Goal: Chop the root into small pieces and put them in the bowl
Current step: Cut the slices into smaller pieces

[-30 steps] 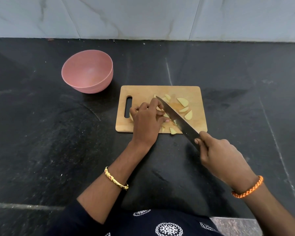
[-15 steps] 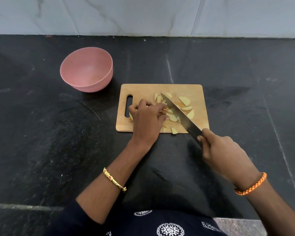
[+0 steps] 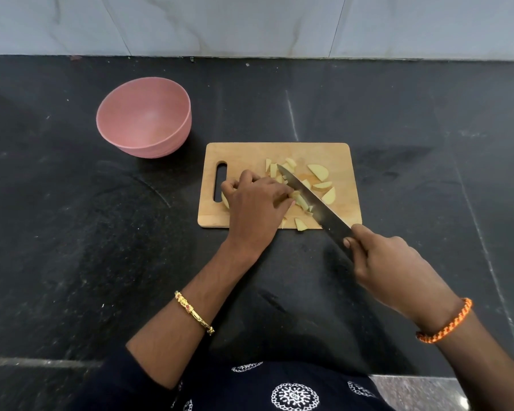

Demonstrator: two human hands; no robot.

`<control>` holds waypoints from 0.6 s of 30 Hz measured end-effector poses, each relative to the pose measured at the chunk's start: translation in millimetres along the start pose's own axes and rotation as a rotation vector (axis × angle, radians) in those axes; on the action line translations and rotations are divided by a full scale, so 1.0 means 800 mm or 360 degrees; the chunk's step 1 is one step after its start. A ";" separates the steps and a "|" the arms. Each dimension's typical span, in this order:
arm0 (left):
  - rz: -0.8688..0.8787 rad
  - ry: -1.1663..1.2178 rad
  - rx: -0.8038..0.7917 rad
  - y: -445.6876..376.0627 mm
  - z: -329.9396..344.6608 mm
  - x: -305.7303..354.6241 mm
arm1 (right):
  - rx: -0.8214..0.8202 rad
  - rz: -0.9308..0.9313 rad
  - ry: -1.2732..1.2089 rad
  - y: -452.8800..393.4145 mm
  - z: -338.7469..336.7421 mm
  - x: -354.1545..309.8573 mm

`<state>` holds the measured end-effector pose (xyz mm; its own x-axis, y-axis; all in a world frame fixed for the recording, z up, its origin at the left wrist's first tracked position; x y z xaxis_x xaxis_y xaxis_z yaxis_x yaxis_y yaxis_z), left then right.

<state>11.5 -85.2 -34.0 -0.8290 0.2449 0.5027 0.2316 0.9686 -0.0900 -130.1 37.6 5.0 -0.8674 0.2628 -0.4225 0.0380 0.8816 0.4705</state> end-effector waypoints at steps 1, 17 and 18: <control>0.0009 0.0010 0.0000 0.000 0.000 0.001 | 0.0010 0.0011 0.0013 -0.001 0.001 -0.002; -0.0049 -0.0031 0.0076 0.004 0.002 0.008 | 0.0162 0.0027 0.0225 0.013 -0.002 0.008; -0.0037 -0.0024 0.0075 0.006 0.001 0.011 | 0.0219 0.0008 0.0195 0.012 -0.001 0.007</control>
<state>4.9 -78.2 -30.7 -0.8415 0.2228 0.4921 0.1886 0.9748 -0.1190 -135.2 46.9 7.7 -0.9208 0.2250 -0.3186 0.1027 0.9279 0.3585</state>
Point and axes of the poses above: each hand's wrist, its own y-axis away from the middle knuckle, its own z-axis out of the palm, x = y × z, the point moved 2 cm from there along -y, towards the middle knuckle, and after that the axes turned 11 degrees about -z, right-handed, at the moved point
